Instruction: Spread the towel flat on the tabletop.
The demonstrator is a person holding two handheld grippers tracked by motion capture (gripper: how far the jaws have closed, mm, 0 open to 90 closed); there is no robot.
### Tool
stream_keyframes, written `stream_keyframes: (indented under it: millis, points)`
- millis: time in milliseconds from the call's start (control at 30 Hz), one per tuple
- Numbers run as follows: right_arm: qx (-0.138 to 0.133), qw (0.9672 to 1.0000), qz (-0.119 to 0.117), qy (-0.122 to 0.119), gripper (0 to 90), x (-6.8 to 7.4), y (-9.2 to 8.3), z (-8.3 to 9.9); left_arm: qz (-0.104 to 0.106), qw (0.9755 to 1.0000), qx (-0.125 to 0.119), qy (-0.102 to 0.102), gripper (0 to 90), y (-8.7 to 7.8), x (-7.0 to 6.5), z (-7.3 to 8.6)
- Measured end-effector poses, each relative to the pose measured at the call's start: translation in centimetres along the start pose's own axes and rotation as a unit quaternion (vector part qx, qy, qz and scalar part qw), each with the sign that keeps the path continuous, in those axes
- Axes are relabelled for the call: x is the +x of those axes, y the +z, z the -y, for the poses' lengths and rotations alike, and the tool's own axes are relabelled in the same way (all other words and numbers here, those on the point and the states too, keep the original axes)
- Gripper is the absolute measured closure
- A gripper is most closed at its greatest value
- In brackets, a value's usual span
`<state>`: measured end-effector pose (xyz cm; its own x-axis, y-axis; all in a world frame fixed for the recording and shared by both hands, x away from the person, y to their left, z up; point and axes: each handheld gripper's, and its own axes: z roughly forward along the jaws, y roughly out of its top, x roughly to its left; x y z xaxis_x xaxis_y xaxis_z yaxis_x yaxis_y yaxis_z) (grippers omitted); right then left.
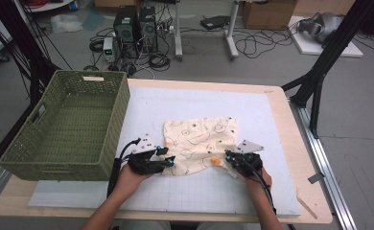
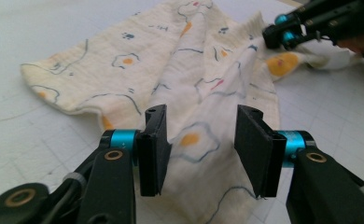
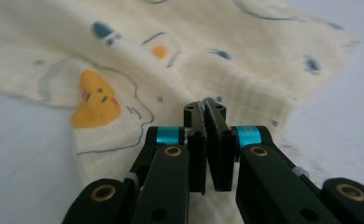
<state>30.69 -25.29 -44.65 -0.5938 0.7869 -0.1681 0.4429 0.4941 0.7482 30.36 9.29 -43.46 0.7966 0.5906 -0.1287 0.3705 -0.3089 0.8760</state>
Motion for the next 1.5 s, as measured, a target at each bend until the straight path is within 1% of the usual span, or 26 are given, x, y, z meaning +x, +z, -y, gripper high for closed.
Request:
stream_keyframes:
  millis: [33,67,167,200,300,333,367,433,467,500,533,600,633,700,767,867,900,967,1033,1167,1267,1300,1367,1400,1467,1500]
  points:
    - [0.004,0.9998,0.021,-0.005,87.2,-0.3,0.1,0.1,0.003,1.0000,0.003,0.003,59.2,0.1,-0.2,0.0]
    - [0.009,0.9994,0.031,-0.013,86.5,-0.4,0.3,0.2,0.006,0.9999,0.006,0.006,59.3,0.3,-0.3,0.1]
    - [0.002,0.9995,0.031,-0.004,74.9,-0.5,0.0,0.3,0.006,0.9998,0.013,0.011,58.6,0.5,-0.5,0.2]
    - [-0.004,0.9996,0.027,0.000,71.9,-0.6,-0.2,0.3,0.004,0.9998,0.015,0.012,57.9,0.6,-0.5,0.3]
    - [-0.029,0.9994,0.012,0.012,65.8,-0.7,-1.1,0.2,-0.006,0.9997,0.024,0.006,53.9,0.7,-0.3,0.5]
    - [-0.042,0.9990,-0.002,0.017,64.6,-0.7,-1.6,0.1,-0.006,0.9997,0.024,0.004,53.9,0.8,-0.2,0.6]
    - [-0.050,0.9985,-0.007,0.018,64.5,-0.6,-2.0,0.0,-0.007,0.9995,0.030,0.005,54.0,0.8,-0.2,0.7]
    - [-0.065,0.9973,-0.029,0.014,64.2,-0.1,-2.8,-0.1,-0.010,0.9990,0.043,0.008,57.9,1.1,-0.2,0.9]
    - [-0.067,0.9969,-0.040,0.011,64.3,0.1,-3.0,-0.2,-0.013,0.9985,0.053,0.012,60.6,1.3,-0.3,1.0]
    - [-0.070,0.9958,-0.058,0.006,64.3,0.5,-3.1,-0.2,-0.017,0.9977,0.063,0.018,64.9,1.5,-0.4,1.1]
    - [-0.068,0.9950,-0.073,0.000,64.4,0.8,-3.0,-0.2,-0.024,0.9972,0.067,0.023,69.1,1.6,-0.6,1.0]
    - [-0.055,0.9933,-0.102,-0.008,64.0,1.5,-2.5,-0.2,-0.027,0.9968,0.071,0.023,80.2,1.7,-0.6,1.0]
    - [-0.048,0.9917,-0.119,-0.011,64.0,1.8,-2.0,-0.2,-0.028,0.9967,0.073,0.022,82.7,1.6,-0.6,1.0]
    - [-0.024,0.9893,-0.142,-0.023,64.0,2.7,-1.1,-0.1,-0.029,0.9962,0.079,0.022,84.0,1.5,-0.3,1.1]
    - [-0.007,0.9883,-0.148,-0.036,65.4,3.3,-0.5,0.0,-0.033,0.9961,0.080,0.015,84.3,1.1,0.2,1.1]
    - [-0.005,0.9869,-0.160,-0.020,70.9,3.1,-0.4,-0.1,-0.041,0.9963,0.076,0.004,84.4,0.4,0.9,1.1]
    - [-0.002,0.9869,-0.160,-0.015,75.1,3.0,-0.4,-0.1,-0.043,0.9962,0.075,0.003,84.4,0.2,1.1,1.1]
    - [0.000,0.9859,-0.167,-0.014,84.5,3.0,-0.4,-0.1,-0.044,0.9964,0.072,0.001,84.4,0.0,1.3,1.0]
    - [0.004,0.9852,-0.170,-0.022,86.7,3.2,-0.5,-0.2,-0.044,0.9966,0.069,-0.002,84.3,-0.2,1.4,0.9]
    - [0.014,0.9799,-0.197,-0.029,87.2,3.6,-0.7,-0.4,-0.041,0.9968,0.069,-0.009,83.7,-0.4,1.6,1.0]
    - [0.022,0.9733,-0.226,-0.037,87.2,4.1,-1.1,-0.4,-0.036,0.9970,0.065,-0.018,81.1,-0.5,1.7,1.1]
    - [0.025,0.9709,-0.235,-0.039,87.2,4.3,-1.3,-0.3,-0.035,0.9973,0.062,-0.019,78.5,-0.6,1.8,1.1]
    - [0.030,0.9668,-0.249,-0.047,87.2,4.8,-1.8,-0.1,-0.038,0.9974,0.051,-0.034,66.5,-0.8,2.0,1.0]
    - [0.031,0.9645,-0.257,-0.051,87.2,5.1,-2.1,0.1,-0.042,0.9974,0.043,-0.039,62.6,-1.0,2.2,0.9]
    - [0.035,0.9611,-0.269,-0.054,87.2,5.4,-2.7,0.5,-0.048,0.9971,0.030,-0.050,54.1,-1.4,2.4,0.7]
    - [0.035,0.9599,-0.272,-0.056,87.2,5.6,-3.0,0.7,-0.049,0.9971,0.021,-0.054,53.2,-1.7,2.6,0.7]
